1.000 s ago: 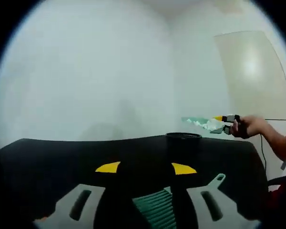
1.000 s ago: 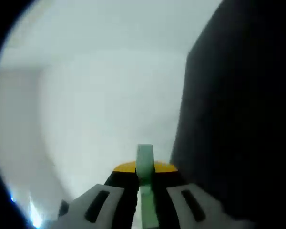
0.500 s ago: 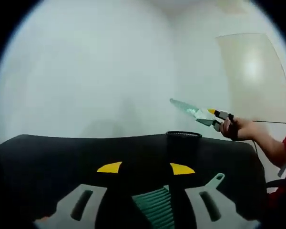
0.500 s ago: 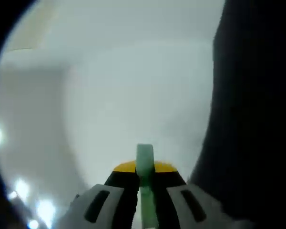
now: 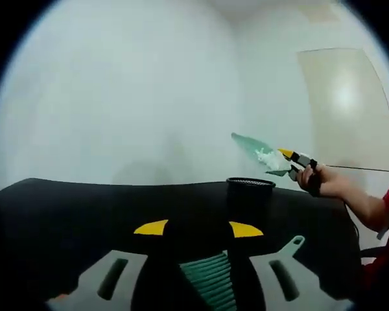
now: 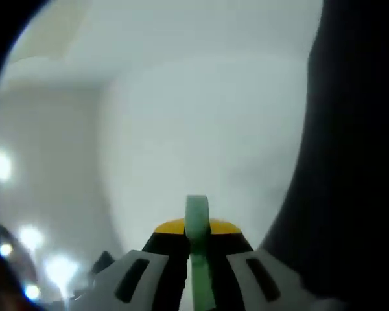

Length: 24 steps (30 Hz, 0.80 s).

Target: Pick up the broom and sweep the trash on the tabletop into the dustpan.

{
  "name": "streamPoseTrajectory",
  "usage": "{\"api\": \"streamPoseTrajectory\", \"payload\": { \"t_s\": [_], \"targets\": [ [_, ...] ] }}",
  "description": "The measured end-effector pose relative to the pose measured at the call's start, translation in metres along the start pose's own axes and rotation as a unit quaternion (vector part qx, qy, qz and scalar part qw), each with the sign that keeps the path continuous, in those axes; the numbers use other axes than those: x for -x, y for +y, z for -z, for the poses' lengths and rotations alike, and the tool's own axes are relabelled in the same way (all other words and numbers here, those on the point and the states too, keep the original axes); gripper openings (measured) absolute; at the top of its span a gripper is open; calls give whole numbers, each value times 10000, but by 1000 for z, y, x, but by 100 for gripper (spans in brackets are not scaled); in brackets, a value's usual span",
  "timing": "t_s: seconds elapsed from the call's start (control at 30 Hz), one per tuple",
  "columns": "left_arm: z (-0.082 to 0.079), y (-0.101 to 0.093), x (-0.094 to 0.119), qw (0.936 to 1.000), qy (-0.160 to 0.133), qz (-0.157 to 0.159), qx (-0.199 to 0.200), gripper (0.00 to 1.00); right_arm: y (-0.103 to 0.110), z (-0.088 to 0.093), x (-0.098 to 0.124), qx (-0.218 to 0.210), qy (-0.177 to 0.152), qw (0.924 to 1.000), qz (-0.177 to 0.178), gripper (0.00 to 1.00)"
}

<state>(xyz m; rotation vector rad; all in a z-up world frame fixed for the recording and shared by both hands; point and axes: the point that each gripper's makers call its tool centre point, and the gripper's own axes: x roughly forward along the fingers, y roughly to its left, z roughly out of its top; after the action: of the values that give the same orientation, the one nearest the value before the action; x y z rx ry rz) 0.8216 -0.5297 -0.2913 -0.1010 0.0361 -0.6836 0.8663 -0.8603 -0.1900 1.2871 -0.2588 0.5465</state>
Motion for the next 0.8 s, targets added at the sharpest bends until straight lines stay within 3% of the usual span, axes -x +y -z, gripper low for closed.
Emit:
{"api": "streamPoseTrajectory", "payload": {
  "t_s": [0.3, 0.37, 0.5, 0.8],
  "targets": [
    [3, 0, 0, 10000, 57, 32, 66, 30, 20, 21, -8, 807, 280, 9961, -205, 11],
    [2, 0, 0, 10000, 36, 37, 67, 30, 25, 21, -10, 1208, 276, 9922, -165, 11],
    [3, 1, 1, 9999, 43, 32, 113, 30, 34, 22, -15, 1581, 350, 9865, -248, 11],
    [2, 1, 1, 9999, 22, 41, 136, 29, 44, 26, -17, 2048, 407, 9777, -241, 11]
  ]
}}
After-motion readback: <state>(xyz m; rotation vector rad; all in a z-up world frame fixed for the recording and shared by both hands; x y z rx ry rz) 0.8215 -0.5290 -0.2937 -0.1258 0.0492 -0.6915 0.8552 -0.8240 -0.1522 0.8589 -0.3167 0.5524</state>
